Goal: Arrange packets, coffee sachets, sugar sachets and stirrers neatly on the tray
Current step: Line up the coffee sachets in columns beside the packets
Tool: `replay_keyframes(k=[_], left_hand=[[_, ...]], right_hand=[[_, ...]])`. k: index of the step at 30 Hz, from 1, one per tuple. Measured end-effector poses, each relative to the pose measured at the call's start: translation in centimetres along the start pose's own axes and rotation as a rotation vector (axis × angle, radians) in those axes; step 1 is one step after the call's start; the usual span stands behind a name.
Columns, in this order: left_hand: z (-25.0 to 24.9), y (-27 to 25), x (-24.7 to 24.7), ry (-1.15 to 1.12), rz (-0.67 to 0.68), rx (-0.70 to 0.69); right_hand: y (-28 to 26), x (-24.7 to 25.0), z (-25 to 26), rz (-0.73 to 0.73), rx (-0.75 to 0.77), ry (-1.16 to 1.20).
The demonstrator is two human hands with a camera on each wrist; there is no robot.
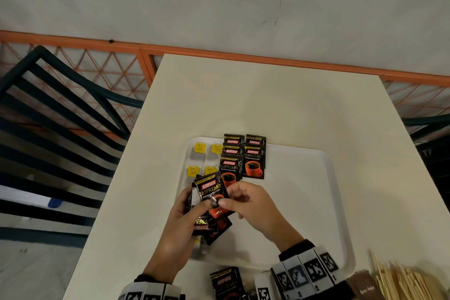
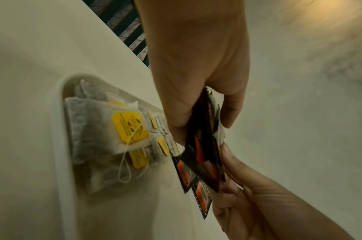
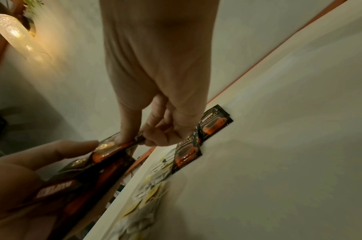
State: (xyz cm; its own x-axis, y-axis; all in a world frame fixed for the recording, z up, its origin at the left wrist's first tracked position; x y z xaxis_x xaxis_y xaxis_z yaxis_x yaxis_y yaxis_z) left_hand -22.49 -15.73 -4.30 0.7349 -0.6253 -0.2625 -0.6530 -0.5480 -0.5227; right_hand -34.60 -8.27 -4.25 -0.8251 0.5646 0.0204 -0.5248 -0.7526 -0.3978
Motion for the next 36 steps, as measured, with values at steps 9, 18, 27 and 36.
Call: replay_keyframes(k=[9,18,27,36], left_hand=[[0.5,0.0,0.7,-0.013,0.000,0.028],[0.8,-0.1,1.0,-0.025,-0.020,0.054],[0.9,-0.1,0.8,-0.043,-0.015,0.053],[0.9,0.1,0.6,-0.005,-0.020,0.035]], right_hand=[[0.2,5.8,-1.5,-0.272,-0.067,0.322],[0.7,9.8,-3.6,-0.527,-0.106,0.105],[1.6,10.1,-3.3,-0.590,-0.059,-0.073],[0.4,6.8,0.4,-0.465,0.070,-0.173]])
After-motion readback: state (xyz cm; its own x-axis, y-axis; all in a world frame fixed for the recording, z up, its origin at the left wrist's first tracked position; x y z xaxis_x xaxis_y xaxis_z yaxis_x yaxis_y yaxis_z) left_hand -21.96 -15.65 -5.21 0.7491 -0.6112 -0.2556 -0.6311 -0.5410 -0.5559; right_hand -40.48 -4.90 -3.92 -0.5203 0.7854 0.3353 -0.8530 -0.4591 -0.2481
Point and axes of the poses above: each hand's wrist, its own y-axis towards the middle knuckle, its own x-axis out of the back of the hand, z = x × y, the point moved 9 cm from there along y, towards the middle knuckle, and after that the axes turned 10 degrees about y, right-handed, at the moved point
